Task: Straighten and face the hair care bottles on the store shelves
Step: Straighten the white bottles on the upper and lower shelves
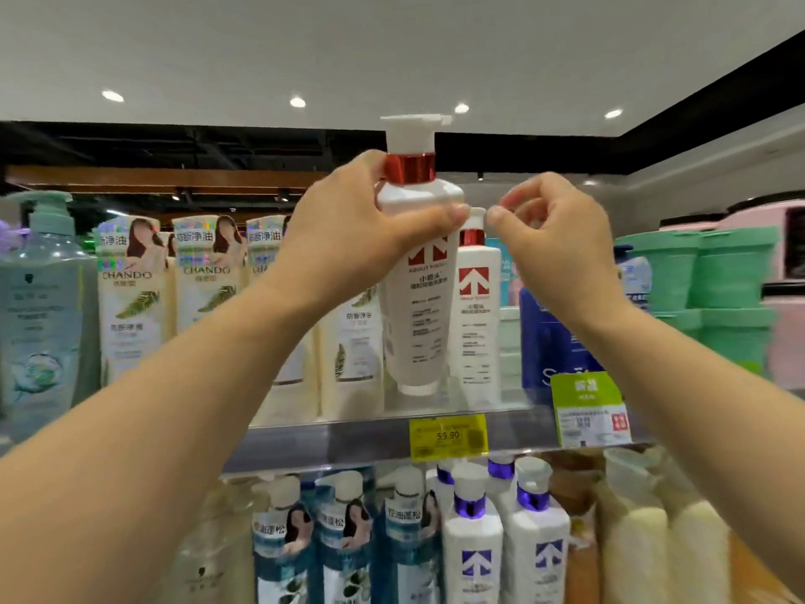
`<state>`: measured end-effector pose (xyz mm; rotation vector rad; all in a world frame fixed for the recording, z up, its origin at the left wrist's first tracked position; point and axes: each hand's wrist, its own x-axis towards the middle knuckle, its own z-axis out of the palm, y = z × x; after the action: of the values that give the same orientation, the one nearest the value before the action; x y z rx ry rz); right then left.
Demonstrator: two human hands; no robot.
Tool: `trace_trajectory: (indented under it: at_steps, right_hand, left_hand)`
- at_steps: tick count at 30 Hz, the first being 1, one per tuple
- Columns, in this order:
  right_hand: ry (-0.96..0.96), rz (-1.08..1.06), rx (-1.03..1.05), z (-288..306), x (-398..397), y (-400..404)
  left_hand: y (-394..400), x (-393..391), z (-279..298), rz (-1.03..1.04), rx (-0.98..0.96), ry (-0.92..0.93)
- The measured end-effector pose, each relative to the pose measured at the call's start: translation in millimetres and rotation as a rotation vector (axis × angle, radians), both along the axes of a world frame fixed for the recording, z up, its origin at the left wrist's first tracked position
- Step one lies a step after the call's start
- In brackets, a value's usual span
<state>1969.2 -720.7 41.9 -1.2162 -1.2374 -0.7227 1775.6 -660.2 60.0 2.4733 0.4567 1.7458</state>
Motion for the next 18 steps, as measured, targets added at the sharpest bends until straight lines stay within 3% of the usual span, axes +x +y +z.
trace_trajectory:
  at_steps: [4,8,18]
  right_hand:
    - [-0.069,-0.055,-0.19,-9.0,16.7,11.5]
    - [-0.053,0.023,-0.371,-9.1,22.4,25.0]
    - [0.026,0.207,-0.391,-3.3,42.9,33.9]
  left_hand:
    - [15.1,17.7,-7.7,0.187,0.034,0.07]
    - [26.4,23.3,-15.0,0.274,0.046,0.117]
    - [29.4,33.3,-19.9,0.363,0.044,0.207]
